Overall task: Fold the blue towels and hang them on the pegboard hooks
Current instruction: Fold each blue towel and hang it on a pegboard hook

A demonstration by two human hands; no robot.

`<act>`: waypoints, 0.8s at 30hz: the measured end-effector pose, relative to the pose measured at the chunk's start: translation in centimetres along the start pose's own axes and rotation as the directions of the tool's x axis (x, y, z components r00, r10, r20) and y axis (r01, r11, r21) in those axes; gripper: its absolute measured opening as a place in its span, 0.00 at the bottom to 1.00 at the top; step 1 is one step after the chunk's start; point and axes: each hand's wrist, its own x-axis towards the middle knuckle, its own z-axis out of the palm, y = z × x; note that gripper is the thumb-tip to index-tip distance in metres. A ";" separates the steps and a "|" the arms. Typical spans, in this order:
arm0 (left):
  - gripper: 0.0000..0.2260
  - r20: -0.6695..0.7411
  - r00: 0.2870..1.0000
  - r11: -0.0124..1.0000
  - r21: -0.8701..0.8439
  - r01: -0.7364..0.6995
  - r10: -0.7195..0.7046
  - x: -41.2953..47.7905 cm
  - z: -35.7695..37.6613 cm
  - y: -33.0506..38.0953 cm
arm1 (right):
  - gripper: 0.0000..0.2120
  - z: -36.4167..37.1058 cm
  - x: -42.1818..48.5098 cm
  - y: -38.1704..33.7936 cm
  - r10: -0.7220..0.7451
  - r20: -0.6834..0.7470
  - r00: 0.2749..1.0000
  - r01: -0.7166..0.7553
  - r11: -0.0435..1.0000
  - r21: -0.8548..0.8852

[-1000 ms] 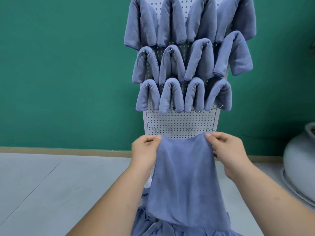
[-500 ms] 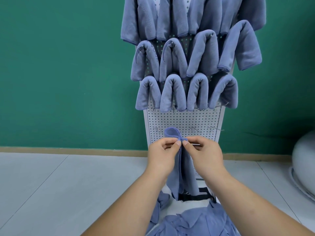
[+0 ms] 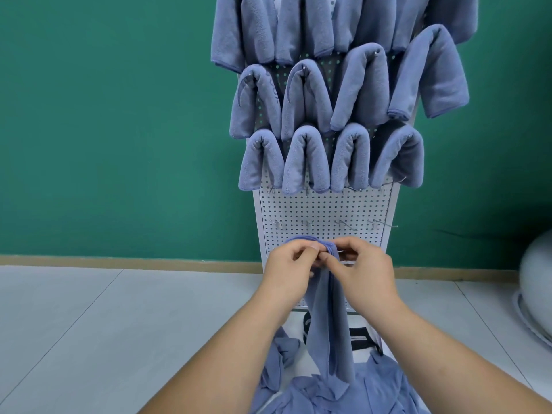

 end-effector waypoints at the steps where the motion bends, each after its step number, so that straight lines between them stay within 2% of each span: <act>1: 0.07 0.010 1.000 1.000 0.016 -0.018 0.017 0.1 -0.3 0.0 | 0.11 -0.1 0.1 0.1 -0.004 -0.004 1.000 0.004 1.000 -0.017; 3: 0.07 -0.010 0.998 0.989 0.133 -0.063 0.065 0.3 -1.2 -0.1 | 0.11 -0.4 0.4 0.3 -0.009 -0.003 1.000 0.009 0.999 -0.039; 4: 0.09 -0.035 0.994 0.956 0.279 -0.090 0.104 0.6 -1.9 -0.5 | 0.11 -0.6 0.5 0.4 -0.011 -0.002 1.000 0.011 0.999 -0.037; 6: 0.09 -0.047 0.988 0.809 0.580 -0.092 0.146 1.1 -3.3 -1.2 | 0.10 -1.3 0.9 0.5 -0.021 0.008 1.000 0.021 0.999 -0.045; 7: 0.09 -0.038 0.991 0.732 0.678 -0.071 0.132 1.2 -4.0 -1.5 | 0.09 -1.6 1.0 0.5 -0.031 0.015 0.999 0.032 0.998 -0.053; 10: 0.06 -0.005 0.994 0.595 0.802 -0.059 0.105 1.2 -5.4 -1.6 | 0.10 -2.7 1.3 0.8 -0.069 0.053 0.996 0.075 0.990 -0.116; 14: 0.04 0.065 0.943 0.492 0.840 -0.229 0.327 1.4 -5.9 -0.9 | 0.11 -3.8 1.6 2.2 -0.036 0.141 0.989 0.091 0.910 -0.403; 16: 0.04 0.097 0.929 0.480 0.834 -0.272 0.357 1.3 -5.7 -0.7 | 0.12 -4.1 1.5 2.3 -0.017 0.167 0.986 0.096 0.873 -0.479; 20: 0.03 0.034 0.951 0.582 0.785 -0.215 0.306 1.0 -5.3 -0.4 | 0.11 -4.6 1.5 1.8 -0.014 0.145 0.989 0.081 0.883 -0.462; 22: 0.07 0.011 0.963 0.633 0.752 -0.186 0.270 1.0 -5.3 -0.4 | 0.11 -4.9 1.4 1.8 -0.012 0.129 0.992 0.067 0.898 -0.434; 24: 0.11 0.046 0.970 0.651 0.734 -0.195 0.239 1.0 -5.3 -0.6 | 0.11 -5.1 1.5 2.1 -0.006 0.131 0.991 0.057 0.919 -0.389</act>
